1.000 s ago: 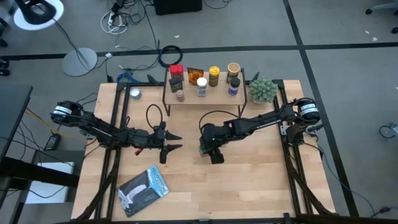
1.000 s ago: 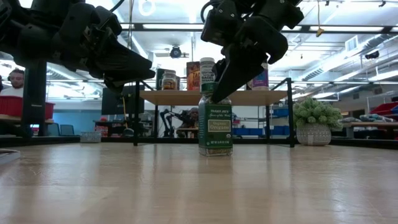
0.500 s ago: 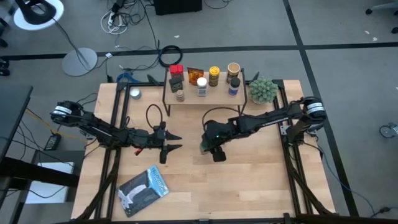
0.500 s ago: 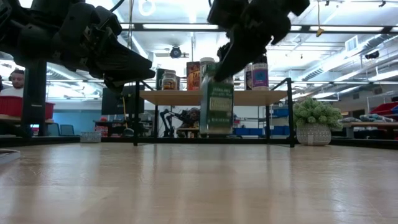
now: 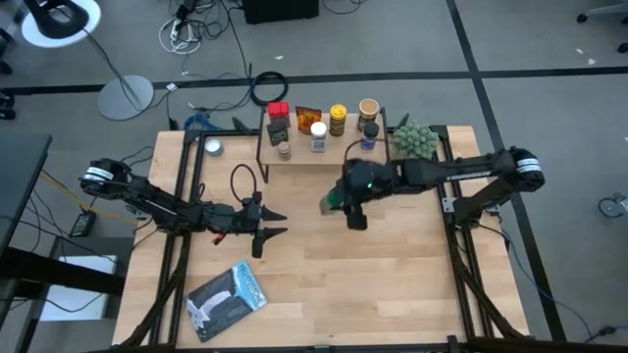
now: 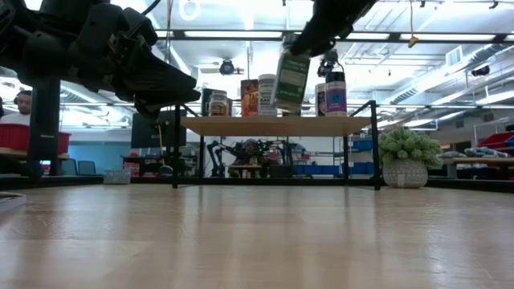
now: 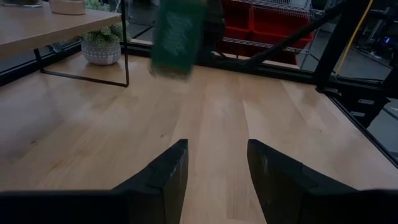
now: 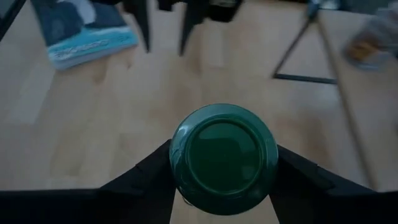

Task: Shelf spices
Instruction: Put the green bottle seasoning on the shelf

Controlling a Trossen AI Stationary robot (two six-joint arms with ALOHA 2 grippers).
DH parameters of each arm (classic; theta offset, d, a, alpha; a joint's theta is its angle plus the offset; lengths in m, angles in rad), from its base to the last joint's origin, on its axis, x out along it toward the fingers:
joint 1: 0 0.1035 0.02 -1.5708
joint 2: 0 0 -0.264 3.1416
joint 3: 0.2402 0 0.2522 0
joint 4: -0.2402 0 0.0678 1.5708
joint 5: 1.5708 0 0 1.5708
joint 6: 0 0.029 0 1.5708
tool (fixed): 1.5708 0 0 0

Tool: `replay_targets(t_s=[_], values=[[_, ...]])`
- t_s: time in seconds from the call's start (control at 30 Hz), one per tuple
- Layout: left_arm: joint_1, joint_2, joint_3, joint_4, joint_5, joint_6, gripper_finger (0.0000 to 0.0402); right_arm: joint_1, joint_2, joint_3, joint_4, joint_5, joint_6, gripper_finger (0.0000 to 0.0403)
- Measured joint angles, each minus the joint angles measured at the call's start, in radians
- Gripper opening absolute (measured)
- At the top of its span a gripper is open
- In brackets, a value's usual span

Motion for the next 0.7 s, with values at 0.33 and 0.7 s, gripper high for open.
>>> replay_targets(t_s=[0.33,0.7], values=[[0.0,0.0,0.0,0.001,-0.007,0.002,0.017,-0.146,-0.016,0.148,-0.242,-0.011,-0.024,0.0208],[0.0,0.0,0.0,-0.003,-0.015,0.004,0.017,-0.313,0.068,0.382,-0.368,-0.058,-0.178,0.0208]])
